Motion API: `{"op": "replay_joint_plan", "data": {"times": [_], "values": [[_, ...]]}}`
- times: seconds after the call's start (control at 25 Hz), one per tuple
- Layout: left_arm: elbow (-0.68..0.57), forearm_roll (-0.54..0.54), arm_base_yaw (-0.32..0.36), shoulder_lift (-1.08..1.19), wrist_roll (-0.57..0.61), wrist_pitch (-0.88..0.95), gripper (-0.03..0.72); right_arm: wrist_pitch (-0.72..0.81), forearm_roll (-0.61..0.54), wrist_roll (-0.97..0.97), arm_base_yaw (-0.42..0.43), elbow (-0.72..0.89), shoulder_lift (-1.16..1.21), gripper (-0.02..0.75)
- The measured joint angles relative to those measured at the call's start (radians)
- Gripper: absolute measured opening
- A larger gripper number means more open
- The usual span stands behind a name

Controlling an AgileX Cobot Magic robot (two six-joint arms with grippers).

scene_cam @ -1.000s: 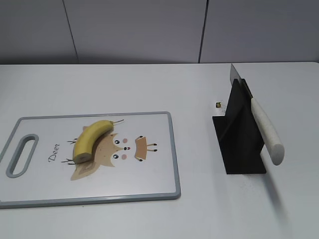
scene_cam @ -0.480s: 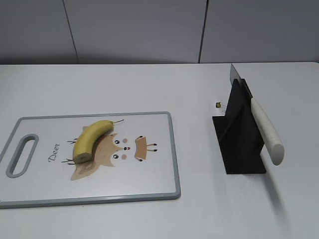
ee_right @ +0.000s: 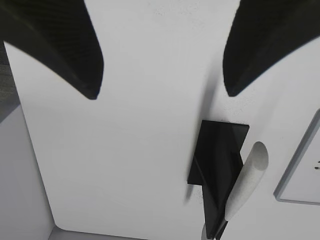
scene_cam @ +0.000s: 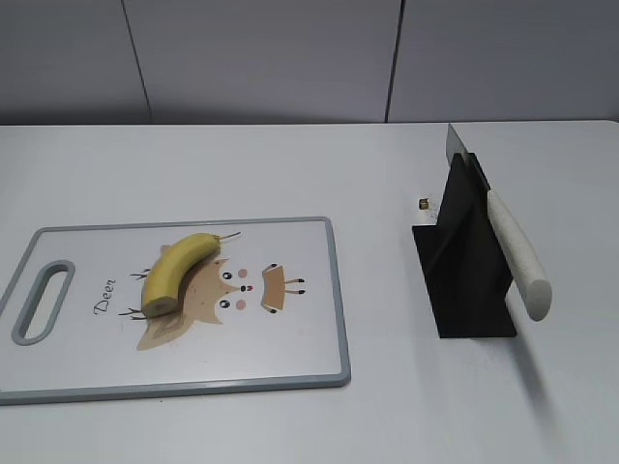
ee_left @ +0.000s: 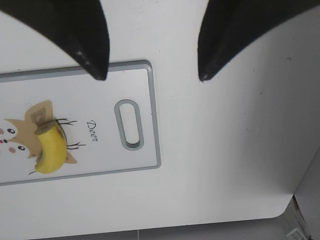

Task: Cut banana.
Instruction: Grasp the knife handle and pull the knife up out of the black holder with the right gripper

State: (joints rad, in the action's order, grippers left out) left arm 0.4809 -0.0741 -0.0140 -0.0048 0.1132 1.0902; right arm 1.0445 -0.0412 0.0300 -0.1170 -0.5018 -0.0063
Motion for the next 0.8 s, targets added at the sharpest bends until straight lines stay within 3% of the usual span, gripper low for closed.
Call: {"op": "replay_joint_plan", "data": {"times": [0.6, 0.8], "values": [[0.000, -0.001, 0.000, 0.000, 0.000, 0.000, 0.551, 0.000, -0.023, 0.000, 0.000, 0.000, 0.000, 0.562], [0.000, -0.001, 0.000, 0.000, 0.000, 0.000, 0.551, 0.061, -0.023, 0.000, 0.000, -0.031, 0.102, 0.562]]}}
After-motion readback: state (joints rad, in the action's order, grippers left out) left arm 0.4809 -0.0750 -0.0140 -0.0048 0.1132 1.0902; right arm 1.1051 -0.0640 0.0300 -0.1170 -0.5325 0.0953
